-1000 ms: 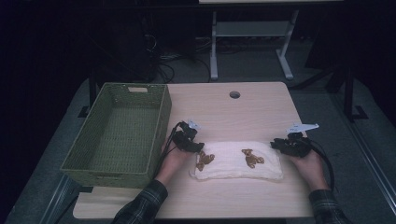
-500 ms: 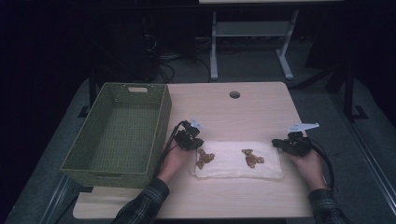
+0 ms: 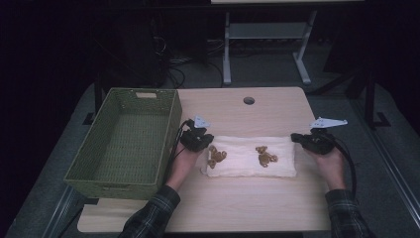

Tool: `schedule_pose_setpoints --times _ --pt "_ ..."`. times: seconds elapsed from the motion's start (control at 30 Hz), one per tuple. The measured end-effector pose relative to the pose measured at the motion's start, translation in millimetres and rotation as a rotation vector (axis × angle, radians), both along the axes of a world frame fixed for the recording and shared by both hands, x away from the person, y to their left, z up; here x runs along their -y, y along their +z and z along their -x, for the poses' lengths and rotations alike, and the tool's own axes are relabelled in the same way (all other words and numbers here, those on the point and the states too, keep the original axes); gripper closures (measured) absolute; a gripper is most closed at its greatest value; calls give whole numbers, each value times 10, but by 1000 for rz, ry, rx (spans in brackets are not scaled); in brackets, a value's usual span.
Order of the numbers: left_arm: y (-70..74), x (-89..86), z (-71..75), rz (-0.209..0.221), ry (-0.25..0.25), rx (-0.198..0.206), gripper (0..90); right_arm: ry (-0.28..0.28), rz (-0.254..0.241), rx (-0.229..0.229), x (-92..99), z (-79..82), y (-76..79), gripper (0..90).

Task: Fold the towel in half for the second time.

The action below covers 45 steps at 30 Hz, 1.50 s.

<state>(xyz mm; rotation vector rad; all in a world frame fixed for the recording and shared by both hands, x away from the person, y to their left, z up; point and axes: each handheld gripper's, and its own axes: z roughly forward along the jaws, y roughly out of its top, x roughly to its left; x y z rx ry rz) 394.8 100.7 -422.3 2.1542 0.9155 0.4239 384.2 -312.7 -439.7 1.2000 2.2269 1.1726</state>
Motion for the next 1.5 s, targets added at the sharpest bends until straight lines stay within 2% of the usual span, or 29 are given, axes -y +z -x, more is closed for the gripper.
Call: schedule_pose_setpoints --times 0.07,0.17,0.3,0.53,0.73,0.83,0.87,1.0,1.17,1.2,1.5 --pt "26 -12 43 5 -7 11 855 11 -4 23 14 89 -1 872" --pt "66 -36 112 22 -19 17 855 22 1 21 31 144 -4 872" --pt "76 -33 229 0 -40 26 855 40 5 31 43 283 9 872" --pt "48 -73 404 -13 -70 22 855 64 -3 41 38 493 -9 872" --pt "-8 -92 486 -31 -89 3 854 83 7 33 22 627 -65 871" --pt "-13 -92 531 -27 -94 -8 853 92 13 37 20 686 -68 871" --pt "-19 -94 539 -35 -99 -4 853 93 11 33 20 709 -68 871" --pt "-74 -95 560 -55 -109 -28 851 107 20 26 1 797 -101 870" --pt "-115 -89 605 -76 -126 -47 851 117 28 19 -2 836 -127 866" --pt "-129 -90 629 -78 -132 -55 852 119 23 4 5 852 -148 866" --pt "-181 -86 746 -87 -141 -85 845 135 22 -18 -11 962 -187 859"
